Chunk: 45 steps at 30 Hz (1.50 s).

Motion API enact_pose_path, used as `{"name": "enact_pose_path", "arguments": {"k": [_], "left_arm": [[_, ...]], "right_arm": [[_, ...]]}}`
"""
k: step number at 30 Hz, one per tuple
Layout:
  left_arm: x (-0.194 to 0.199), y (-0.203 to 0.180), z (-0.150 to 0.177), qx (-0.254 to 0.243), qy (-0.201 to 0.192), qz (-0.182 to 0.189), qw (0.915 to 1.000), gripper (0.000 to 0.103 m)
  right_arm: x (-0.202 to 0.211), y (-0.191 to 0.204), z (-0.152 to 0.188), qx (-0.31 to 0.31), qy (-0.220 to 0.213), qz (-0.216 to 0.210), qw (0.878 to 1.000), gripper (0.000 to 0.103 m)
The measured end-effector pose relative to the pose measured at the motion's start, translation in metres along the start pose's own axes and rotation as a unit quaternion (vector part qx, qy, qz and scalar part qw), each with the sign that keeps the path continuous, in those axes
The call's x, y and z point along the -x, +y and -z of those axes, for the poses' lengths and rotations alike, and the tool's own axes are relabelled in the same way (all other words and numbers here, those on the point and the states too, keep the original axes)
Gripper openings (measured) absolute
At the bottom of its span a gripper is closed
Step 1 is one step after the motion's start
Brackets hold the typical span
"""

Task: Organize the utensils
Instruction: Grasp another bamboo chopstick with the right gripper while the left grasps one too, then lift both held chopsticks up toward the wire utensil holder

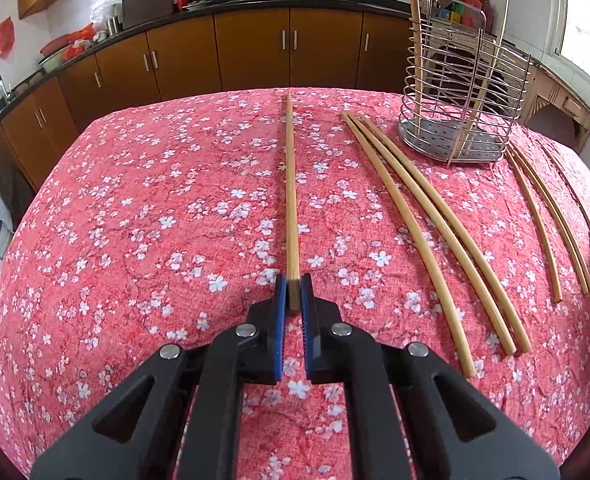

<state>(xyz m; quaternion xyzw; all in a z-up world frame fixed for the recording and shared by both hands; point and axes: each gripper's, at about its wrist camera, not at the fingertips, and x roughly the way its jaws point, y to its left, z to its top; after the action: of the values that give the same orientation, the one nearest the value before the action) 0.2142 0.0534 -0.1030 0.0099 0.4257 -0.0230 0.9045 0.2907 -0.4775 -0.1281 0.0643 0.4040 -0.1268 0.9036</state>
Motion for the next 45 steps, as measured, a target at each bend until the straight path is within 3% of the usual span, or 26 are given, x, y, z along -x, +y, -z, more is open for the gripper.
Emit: {"name": "enact_pose_path", "arguments": {"k": [5, 12, 27, 45], "left_arm": [[0.02, 0.003, 0.006, -0.006, -0.032, 0.007, 0.9995, 0.007], [0.057, 0.003, 0.001, -0.012, -0.096, 0.004, 0.9953, 0.007], [0.125, 0.007, -0.017, 0.009, -0.229, -0.001, 0.9733, 0.007], [0.172, 0.01, -0.047, 0.031, -0.321, -0.009, 0.9466, 0.007]], "right_arm": [[0.014, 0.001, 0.007, 0.007, -0.016, 0.001, 1.0, 0.008], [0.051, 0.01, 0.004, 0.03, -0.072, 0.004, 0.997, 0.008], [0.122, 0.017, -0.013, 0.046, -0.189, -0.016, 0.981, 0.008], [0.19, 0.027, -0.054, 0.028, -0.287, -0.056, 0.956, 0.008]]}}
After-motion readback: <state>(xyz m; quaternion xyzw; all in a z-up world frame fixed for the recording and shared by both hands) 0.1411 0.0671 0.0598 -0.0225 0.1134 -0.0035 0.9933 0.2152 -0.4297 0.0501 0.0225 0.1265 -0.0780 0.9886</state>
